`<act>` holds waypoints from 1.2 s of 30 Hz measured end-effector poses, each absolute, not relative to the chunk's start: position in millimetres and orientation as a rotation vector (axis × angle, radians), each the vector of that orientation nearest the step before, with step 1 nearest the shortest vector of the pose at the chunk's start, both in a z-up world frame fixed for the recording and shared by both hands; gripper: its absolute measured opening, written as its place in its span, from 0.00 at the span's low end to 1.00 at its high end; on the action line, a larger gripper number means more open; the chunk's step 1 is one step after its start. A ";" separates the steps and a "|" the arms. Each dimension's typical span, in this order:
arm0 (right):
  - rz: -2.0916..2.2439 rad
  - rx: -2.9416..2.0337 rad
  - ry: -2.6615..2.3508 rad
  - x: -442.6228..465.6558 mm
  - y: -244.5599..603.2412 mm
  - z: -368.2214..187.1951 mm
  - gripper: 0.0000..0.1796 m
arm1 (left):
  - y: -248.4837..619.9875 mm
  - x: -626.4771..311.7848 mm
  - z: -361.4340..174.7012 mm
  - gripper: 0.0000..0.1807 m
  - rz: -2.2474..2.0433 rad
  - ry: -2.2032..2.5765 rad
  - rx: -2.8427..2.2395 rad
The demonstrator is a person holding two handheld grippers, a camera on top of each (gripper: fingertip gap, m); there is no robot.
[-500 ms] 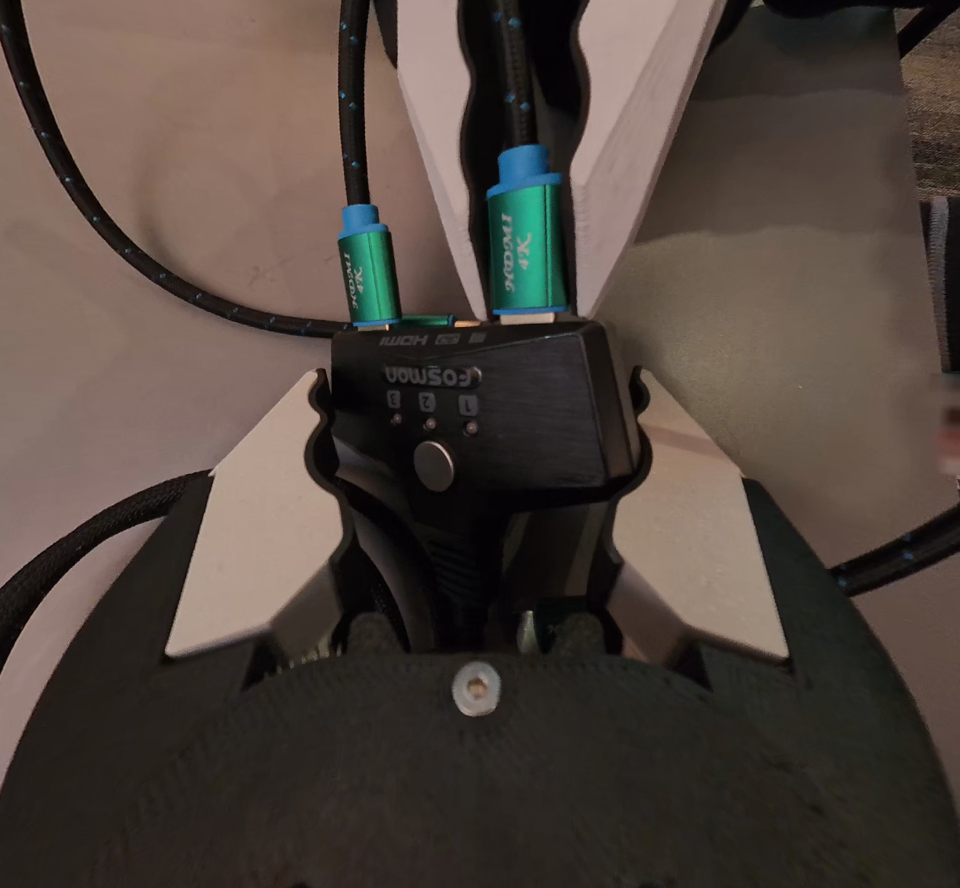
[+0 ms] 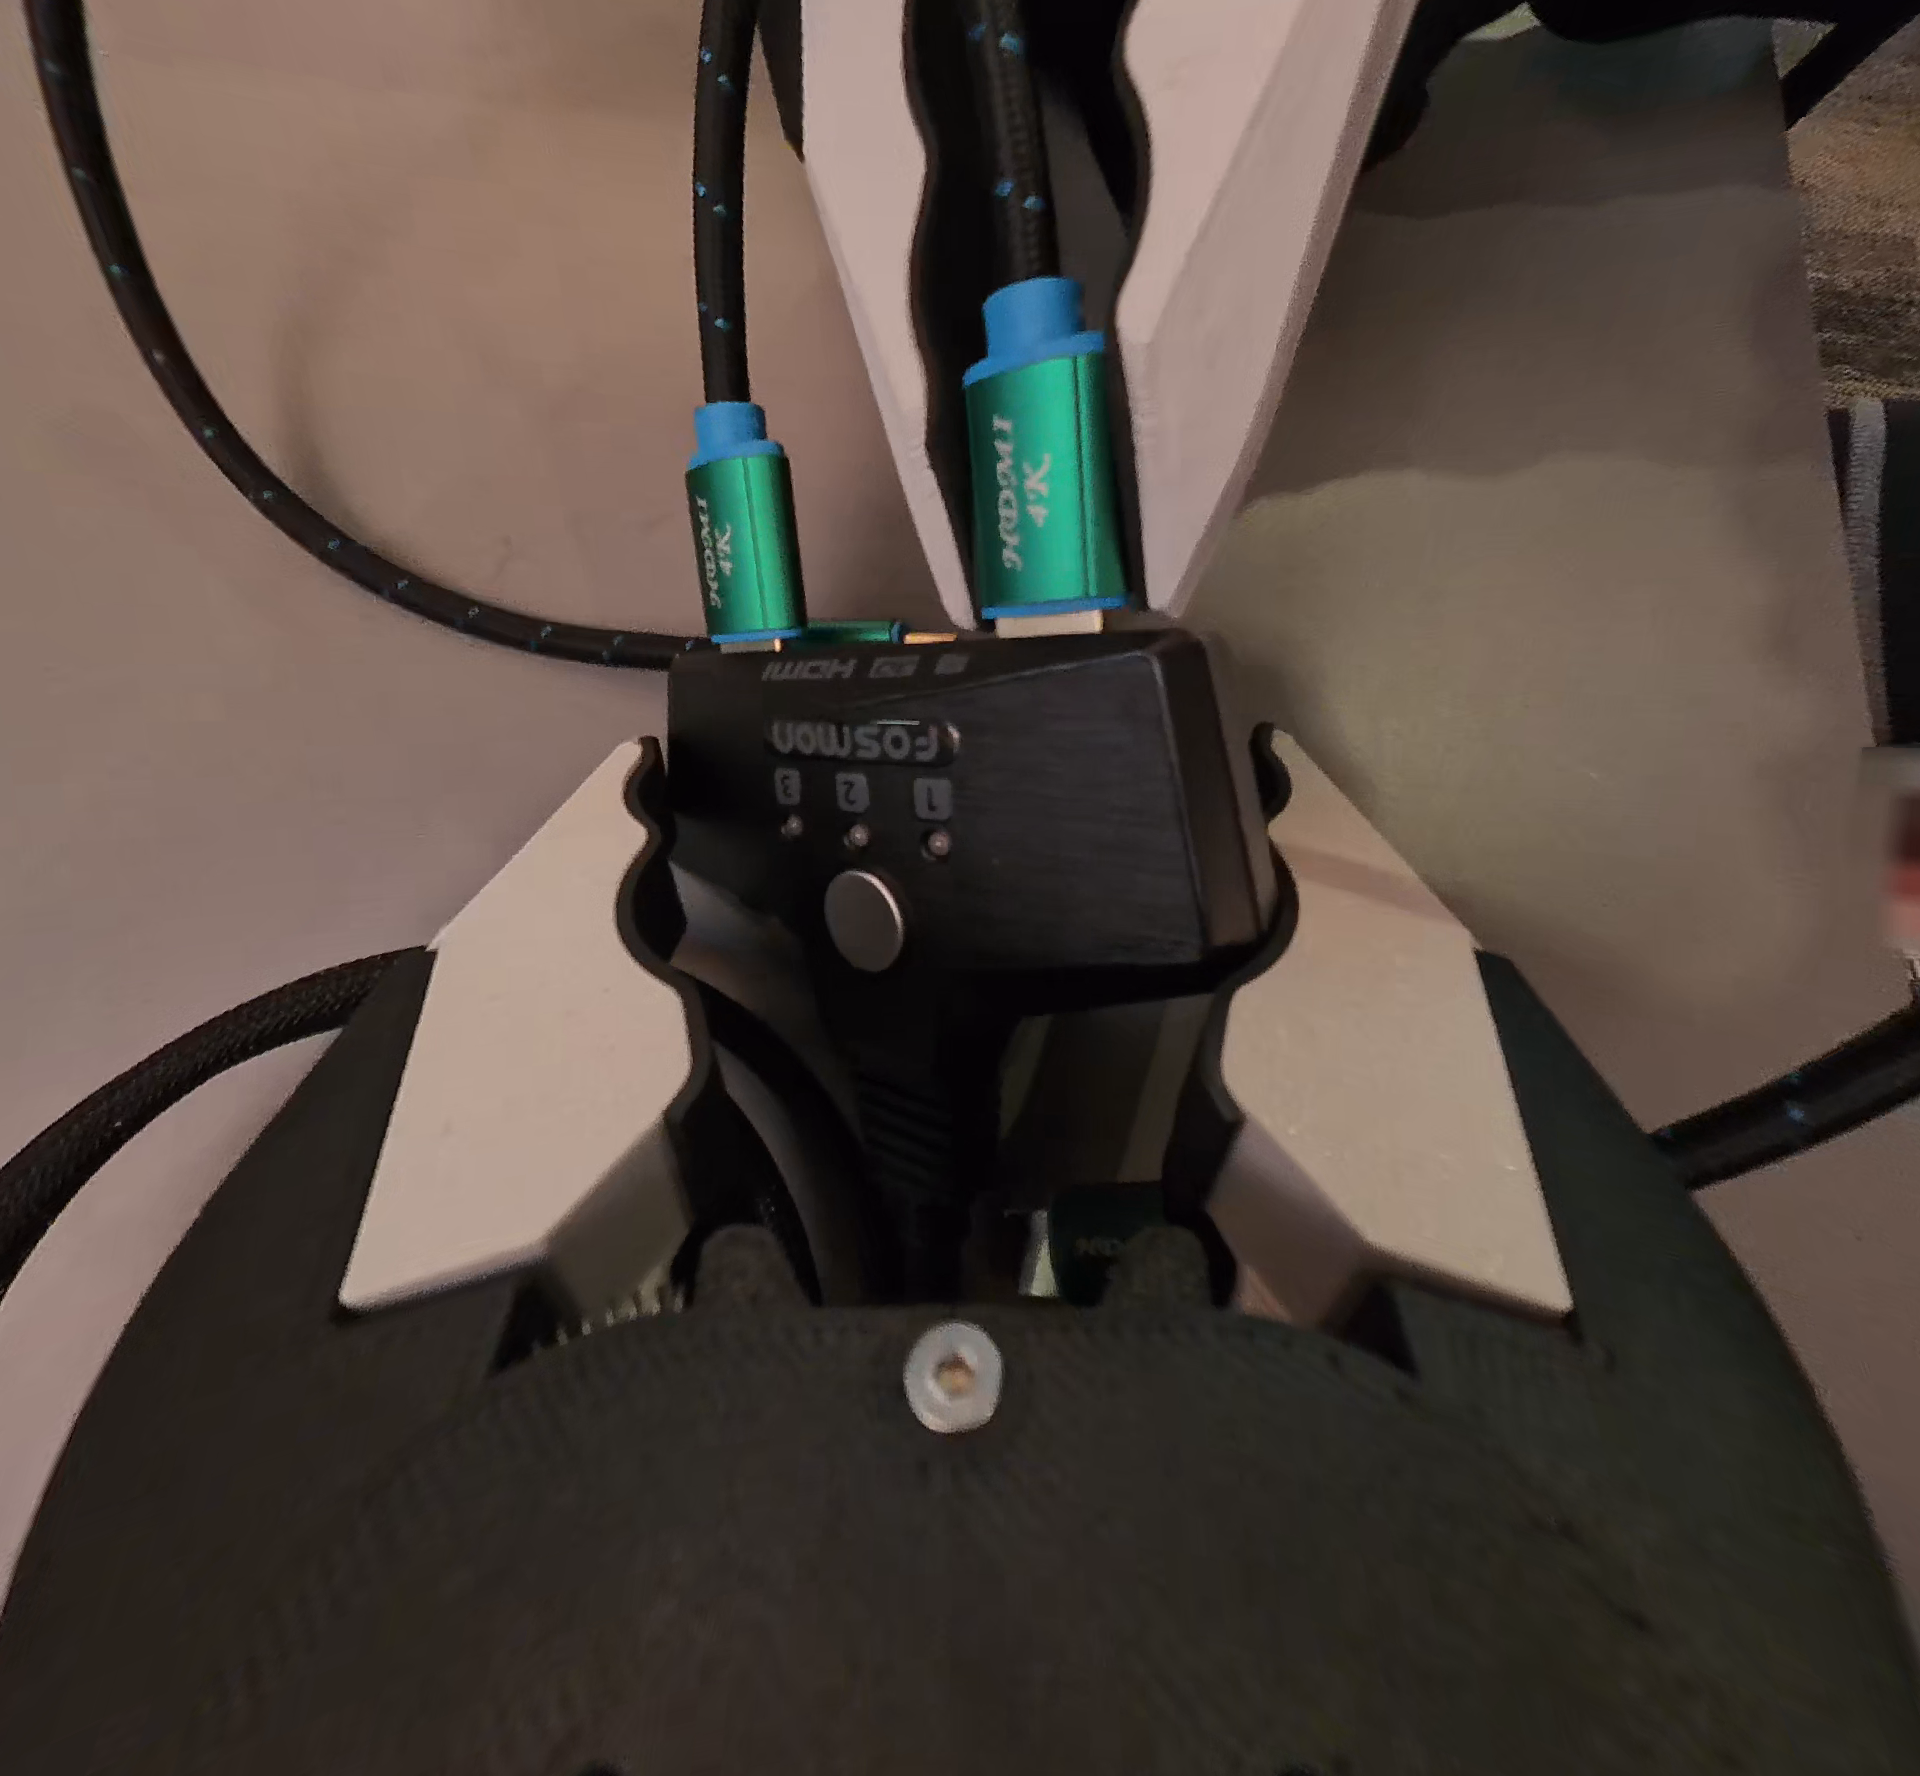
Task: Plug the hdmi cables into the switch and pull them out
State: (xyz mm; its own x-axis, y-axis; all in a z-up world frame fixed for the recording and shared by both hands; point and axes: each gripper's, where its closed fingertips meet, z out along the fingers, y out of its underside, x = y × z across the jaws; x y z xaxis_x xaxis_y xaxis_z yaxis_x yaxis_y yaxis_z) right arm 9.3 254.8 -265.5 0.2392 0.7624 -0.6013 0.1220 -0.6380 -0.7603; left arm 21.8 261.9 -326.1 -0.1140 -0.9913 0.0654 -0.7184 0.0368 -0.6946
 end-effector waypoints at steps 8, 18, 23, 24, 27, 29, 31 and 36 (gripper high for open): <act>1.376 -1.898 -0.792 11.3 260.1 -262.0 0.10 | 265.6 24.5 -322.8 0.59 -0.852 1.835 -1.753; 1.275 -1.692 -0.980 8.9 239.9 -234.8 0.10 | 250.9 22.9 -309.1 0.81 -0.795 1.950 -1.771; 1.258 -1.645 -1.051 12.1 231.0 -229.9 0.10 | 240.4 29.6 -309.2 0.88 -0.808 2.007 -1.742; 1.244 -1.642 -1.064 12.6 230.1 -229.8 0.10 | 238.0 29.3 -310.9 0.88 -0.807 2.032 -1.742; 1.216 -1.630 -1.107 14.5 227.0 -228.5 0.09 | 231.4 30.9 -314.0 0.88 -0.821 2.084 -1.743; 1.231 -1.614 -1.116 16.0 225.1 -226.7 0.09 | 227.1 30.0 -315.2 0.86 -0.823 2.138 -1.750; 1.252 -1.608 -1.091 17.4 226.6 -224.2 0.10 | 226.8 31.3 -312.7 0.85 -0.856 2.139 -1.758; 1.197 -1.666 -1.074 21.0 233.8 -226.2 0.09 | 239.1 30.6 -314.3 0.82 -0.757 2.129 -1.792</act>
